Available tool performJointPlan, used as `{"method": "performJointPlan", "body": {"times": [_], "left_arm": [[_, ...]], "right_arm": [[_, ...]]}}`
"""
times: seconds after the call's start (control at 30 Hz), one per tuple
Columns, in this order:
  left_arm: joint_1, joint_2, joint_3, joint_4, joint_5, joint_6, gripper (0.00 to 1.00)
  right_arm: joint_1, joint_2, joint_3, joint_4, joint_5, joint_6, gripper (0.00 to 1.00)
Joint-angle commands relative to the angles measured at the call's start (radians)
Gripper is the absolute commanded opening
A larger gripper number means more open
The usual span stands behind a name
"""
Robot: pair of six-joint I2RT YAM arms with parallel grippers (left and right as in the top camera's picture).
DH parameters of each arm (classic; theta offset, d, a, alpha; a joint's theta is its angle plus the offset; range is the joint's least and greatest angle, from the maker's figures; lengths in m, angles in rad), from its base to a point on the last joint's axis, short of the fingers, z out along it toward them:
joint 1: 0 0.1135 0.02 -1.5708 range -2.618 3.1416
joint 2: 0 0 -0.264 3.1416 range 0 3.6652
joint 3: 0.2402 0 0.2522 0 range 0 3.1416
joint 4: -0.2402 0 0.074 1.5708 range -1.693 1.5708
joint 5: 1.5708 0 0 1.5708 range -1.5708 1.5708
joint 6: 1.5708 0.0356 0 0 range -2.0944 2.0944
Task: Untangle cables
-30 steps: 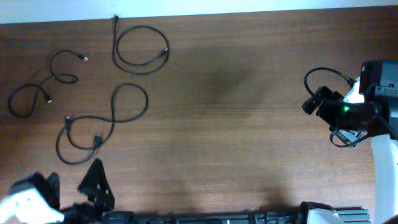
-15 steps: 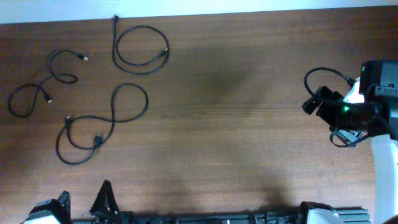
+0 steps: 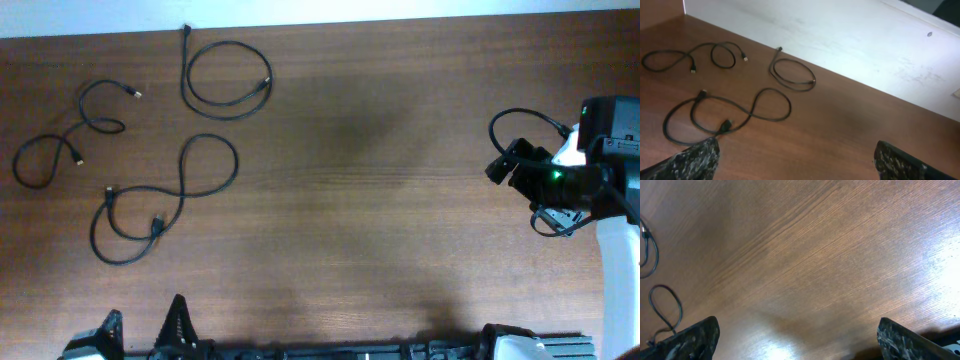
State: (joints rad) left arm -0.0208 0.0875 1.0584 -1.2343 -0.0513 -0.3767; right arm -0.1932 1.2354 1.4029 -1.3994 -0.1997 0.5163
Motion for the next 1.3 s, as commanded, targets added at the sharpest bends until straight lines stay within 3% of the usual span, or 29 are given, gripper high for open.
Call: {"method": "performJointPlan", "body": {"times": [0.0, 0.5, 0.63, 0.9, 1.27], "left_arm": [[-0.006, -0.057, -0.030, 0.008, 0.006, 0.043, 0.99], [-0.047, -0.081, -0.197, 0.177, 0.003, 0.175, 0.99], [-0.047, -0.081, -0.342, 0.384, 0.003, 0.268, 0.99], [-0.048, -0.081, -0.586, 0.634, 0.011, 0.270, 0.99], [-0.048, -0.081, -0.791, 0.927, 0.003, 0.270, 0.99]], "right_arm": [[-0.004, 0.000, -0.008, 0.000, 0.017, -0.003, 0.98], [-0.004, 0.000, -0.008, 0.001, 0.017, -0.003, 0.99], [-0.004, 0.000, -0.008, 0.001, 0.017, -0.003, 0.99], [-0.004, 0.000, -0.008, 0.000, 0.017, -0.003, 0.99], [-0.004, 0.000, -0.008, 0.001, 0.017, -0.003, 0.99]]}}
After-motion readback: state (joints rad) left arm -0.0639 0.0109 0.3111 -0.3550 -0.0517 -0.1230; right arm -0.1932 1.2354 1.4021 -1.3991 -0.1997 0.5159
